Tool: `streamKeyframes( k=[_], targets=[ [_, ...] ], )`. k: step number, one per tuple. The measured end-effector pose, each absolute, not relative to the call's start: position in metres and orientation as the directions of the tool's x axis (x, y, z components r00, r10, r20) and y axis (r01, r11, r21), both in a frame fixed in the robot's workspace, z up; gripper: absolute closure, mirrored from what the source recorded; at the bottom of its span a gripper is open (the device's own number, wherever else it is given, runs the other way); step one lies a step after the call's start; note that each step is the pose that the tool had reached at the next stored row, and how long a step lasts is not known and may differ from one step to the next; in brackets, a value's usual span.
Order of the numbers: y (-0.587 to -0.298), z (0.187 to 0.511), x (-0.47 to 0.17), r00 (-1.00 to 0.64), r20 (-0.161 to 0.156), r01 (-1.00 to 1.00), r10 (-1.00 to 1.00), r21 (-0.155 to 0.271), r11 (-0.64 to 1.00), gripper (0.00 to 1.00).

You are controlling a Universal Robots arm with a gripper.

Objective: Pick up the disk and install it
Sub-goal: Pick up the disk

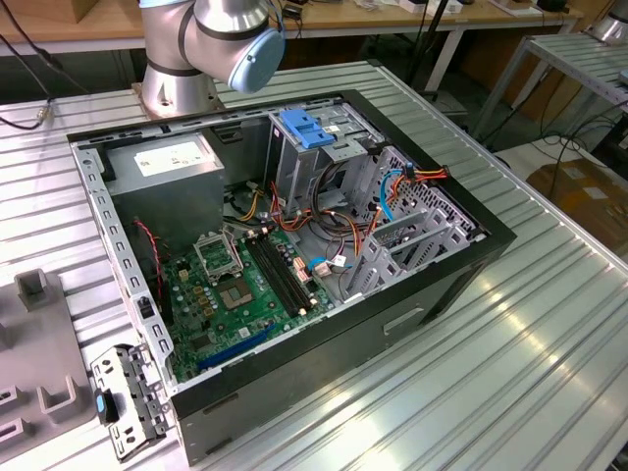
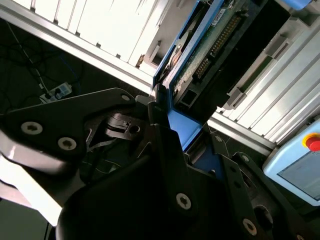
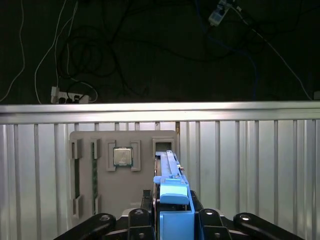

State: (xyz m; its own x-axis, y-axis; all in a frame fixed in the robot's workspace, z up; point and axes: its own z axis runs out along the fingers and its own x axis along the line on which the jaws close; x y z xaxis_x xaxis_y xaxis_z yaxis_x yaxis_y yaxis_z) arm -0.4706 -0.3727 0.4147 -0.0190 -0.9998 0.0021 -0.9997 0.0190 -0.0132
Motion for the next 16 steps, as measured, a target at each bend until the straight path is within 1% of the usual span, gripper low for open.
streamKeyframes(
  k=[16],
  targets=[
    [-0.373, 0.452, -0.471, -0.019, 0.002, -1.000, -1.000, -0.012, 0.019, 0.63]
  ],
)
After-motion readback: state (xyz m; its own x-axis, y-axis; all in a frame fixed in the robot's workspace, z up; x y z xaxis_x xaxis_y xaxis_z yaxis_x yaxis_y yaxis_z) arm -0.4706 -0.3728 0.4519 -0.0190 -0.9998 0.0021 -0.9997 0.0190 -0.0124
